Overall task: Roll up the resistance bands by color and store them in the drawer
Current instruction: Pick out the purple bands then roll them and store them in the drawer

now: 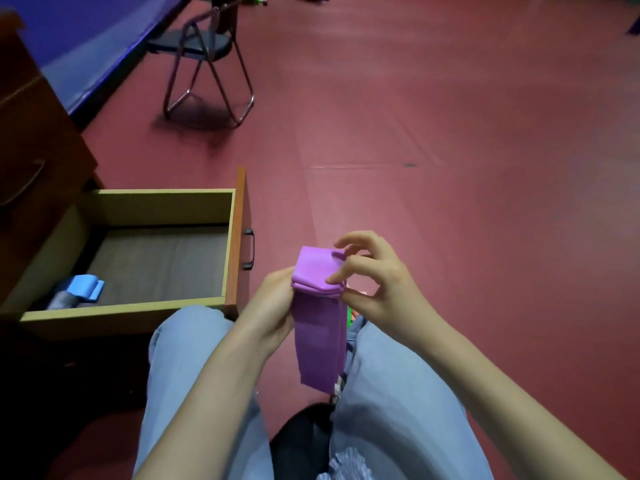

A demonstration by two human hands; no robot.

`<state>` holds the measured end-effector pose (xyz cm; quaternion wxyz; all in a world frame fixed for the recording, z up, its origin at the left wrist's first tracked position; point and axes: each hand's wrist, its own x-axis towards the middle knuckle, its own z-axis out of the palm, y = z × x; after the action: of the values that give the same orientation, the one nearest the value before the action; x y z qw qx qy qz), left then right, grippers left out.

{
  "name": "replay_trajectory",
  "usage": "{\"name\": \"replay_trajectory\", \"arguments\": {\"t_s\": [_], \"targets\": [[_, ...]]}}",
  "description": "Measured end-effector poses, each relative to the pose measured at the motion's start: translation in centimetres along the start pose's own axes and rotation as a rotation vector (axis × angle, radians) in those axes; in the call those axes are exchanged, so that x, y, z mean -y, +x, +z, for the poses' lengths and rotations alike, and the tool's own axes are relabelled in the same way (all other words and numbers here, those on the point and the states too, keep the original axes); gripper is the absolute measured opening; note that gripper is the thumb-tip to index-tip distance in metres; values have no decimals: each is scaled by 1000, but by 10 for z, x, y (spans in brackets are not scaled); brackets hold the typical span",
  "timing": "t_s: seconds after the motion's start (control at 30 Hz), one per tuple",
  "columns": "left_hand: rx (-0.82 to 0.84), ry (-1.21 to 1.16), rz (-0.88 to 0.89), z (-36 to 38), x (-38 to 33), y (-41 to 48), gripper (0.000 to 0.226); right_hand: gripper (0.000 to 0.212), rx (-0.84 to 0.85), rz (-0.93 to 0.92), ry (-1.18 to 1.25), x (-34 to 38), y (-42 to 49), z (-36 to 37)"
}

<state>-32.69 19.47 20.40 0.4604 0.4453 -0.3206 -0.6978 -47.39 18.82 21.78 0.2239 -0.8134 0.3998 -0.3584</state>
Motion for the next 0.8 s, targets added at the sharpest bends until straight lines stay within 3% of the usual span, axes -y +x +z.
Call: {"name": "replay_trajectory", "arguments": {"t_s": [0.13,0.3,0.37,0.5,0.6,0.7,0.8], "targets": [[17,-166,-81,-3,-4,-8,46,17,5,-35,-117,-2,-5,3],[-32,182,107,1,1,-21,13,21,-14,-98,-222,3,-11,6],[-81,155,152,-1,-1,-23,9,26,-11,-16,-74,9,-17,3],[-107,128,226,-4,-9,-26,8,45,-85,404,458,29,-28,1],[-73,169,289,0,-11,-30,9,35,15,578,582,34,-25,1],[-67,194,342,5,-8,-33,13,10,66,594,636,40,-21,4],[-88,202,363,5,-7,-34,13,7,44,638,696,42,-20,6]]}}
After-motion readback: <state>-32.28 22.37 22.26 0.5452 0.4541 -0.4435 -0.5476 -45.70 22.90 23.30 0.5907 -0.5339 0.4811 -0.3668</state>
